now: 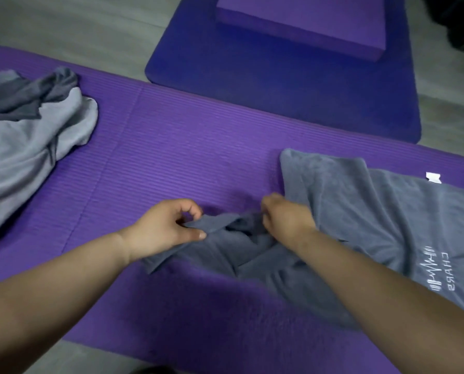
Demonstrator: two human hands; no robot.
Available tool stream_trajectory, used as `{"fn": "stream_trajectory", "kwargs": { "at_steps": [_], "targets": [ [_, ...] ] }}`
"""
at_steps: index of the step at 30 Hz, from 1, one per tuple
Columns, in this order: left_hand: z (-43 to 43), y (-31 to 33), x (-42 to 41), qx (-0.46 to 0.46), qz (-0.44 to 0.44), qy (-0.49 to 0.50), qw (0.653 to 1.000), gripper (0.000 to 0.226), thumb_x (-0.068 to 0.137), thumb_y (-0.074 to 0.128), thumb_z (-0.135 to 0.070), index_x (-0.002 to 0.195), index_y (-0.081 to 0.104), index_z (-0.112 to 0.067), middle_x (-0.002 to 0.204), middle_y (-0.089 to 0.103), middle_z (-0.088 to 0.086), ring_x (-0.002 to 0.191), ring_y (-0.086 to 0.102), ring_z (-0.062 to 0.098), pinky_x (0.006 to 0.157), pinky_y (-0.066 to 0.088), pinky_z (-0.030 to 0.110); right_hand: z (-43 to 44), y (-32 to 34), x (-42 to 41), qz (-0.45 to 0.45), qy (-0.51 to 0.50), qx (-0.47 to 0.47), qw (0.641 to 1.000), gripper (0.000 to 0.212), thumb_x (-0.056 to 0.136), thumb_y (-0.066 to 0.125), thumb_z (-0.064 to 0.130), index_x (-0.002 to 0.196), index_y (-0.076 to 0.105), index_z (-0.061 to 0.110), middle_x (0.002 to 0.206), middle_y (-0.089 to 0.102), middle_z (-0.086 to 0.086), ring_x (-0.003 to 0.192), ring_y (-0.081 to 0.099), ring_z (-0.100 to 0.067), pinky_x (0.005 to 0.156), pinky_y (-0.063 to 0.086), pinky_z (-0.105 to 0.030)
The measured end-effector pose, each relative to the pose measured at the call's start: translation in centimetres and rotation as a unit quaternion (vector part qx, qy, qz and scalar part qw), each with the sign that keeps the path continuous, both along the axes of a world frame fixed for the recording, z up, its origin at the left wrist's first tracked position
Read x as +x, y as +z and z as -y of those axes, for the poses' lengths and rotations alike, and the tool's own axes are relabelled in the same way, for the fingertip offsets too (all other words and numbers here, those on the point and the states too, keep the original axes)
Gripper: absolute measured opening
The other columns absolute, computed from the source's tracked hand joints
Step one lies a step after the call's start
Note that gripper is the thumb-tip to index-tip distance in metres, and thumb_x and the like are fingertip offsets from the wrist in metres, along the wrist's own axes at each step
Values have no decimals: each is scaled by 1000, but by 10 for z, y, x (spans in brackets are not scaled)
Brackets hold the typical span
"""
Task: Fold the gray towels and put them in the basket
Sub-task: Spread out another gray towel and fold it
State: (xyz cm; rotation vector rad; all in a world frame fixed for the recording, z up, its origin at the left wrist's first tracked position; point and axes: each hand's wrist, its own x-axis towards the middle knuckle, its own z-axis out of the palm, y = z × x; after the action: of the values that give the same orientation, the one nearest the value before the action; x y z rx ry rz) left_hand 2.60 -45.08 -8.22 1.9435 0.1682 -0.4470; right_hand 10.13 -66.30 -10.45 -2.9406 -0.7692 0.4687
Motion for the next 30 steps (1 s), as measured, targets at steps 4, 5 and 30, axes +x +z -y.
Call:
{"fn": "stream_trajectory", "kwargs": {
  "at_steps": [4,5,30],
  "targets": [
    [-11,6,2,22,24,85,996,41,67,77,-13,77,42,-30,80,53,16,64,43,17,56,33,25,20,16,17,223,-103,292,925,27,74,39,18,78,57,-1,77,60,-24,66,58,-28,48,44,-31],
    [-10,5,2,20,21,83,996,46,62,80,-15,79,39,-29,79,53,12,61,47,15,55,36,21,30,17,16,232,-116,326,909,22,75,41,16,79,55,-1,77,58,-26,70,52,-22,57,43,-33],
    [25,2,-15,252,-28,-171,952,55,83,63,-18,132,38,-19,86,40,-18,74,43,-4,68,32,2,34,9,-15,-262,-264,232,899,21,84,54,-2,103,58,7,91,59,-5,40,52,6,39,42,-10]
  ]
}}
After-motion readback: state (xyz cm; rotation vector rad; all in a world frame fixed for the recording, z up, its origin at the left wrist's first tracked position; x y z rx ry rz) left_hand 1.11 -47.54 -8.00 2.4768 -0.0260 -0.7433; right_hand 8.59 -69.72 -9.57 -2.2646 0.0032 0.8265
